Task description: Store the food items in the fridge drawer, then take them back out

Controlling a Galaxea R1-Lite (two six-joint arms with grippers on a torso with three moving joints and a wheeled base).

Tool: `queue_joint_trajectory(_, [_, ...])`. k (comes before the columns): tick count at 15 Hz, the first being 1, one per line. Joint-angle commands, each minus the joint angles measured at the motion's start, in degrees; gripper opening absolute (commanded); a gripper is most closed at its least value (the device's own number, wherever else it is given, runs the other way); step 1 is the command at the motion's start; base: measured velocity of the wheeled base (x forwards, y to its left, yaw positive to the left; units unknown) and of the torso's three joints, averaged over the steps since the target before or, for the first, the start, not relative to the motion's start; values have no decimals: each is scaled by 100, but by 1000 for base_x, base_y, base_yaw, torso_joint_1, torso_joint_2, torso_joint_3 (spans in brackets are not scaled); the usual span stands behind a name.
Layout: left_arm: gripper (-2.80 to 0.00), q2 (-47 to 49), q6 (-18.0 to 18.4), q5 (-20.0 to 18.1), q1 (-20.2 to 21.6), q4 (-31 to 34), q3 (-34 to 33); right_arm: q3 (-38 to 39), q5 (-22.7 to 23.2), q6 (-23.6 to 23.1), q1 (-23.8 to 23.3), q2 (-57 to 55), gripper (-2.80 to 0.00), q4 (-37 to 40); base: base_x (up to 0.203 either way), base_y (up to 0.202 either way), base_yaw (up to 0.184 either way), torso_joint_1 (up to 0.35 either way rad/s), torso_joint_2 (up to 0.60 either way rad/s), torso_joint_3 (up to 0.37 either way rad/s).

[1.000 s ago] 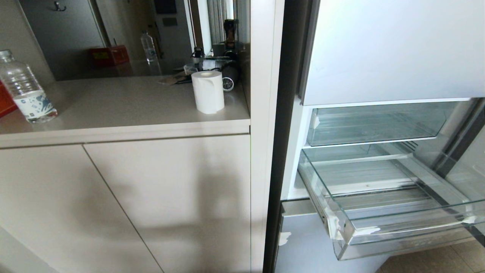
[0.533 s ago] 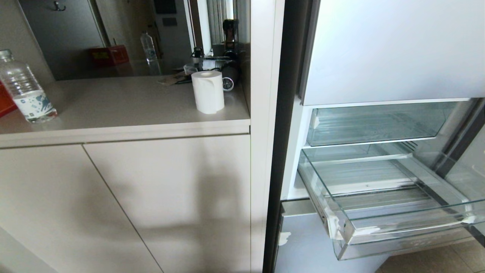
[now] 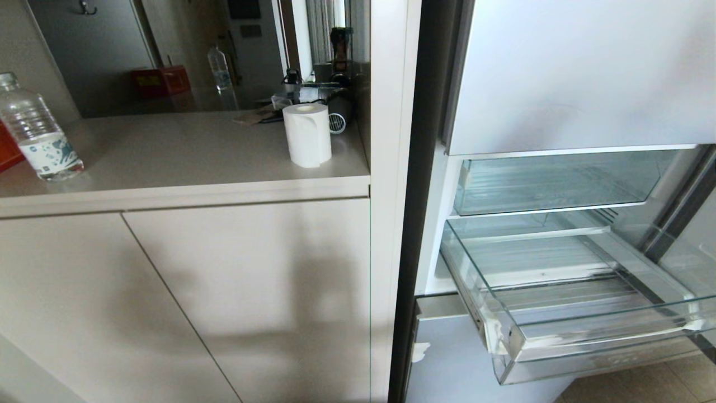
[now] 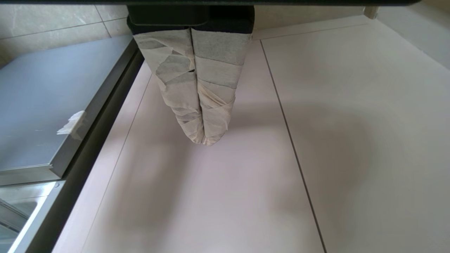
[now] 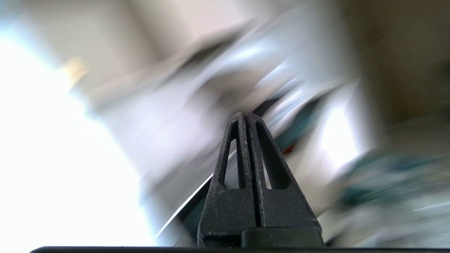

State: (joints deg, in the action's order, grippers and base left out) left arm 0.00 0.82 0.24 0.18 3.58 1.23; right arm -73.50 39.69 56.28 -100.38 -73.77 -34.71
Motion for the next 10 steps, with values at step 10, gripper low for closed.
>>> queue_joint_trajectory(10, [-280,9,-3,2,-1,2,0,4415,-1679,-2621,6860,2927,-280,2729,0,0,0,0,0,0])
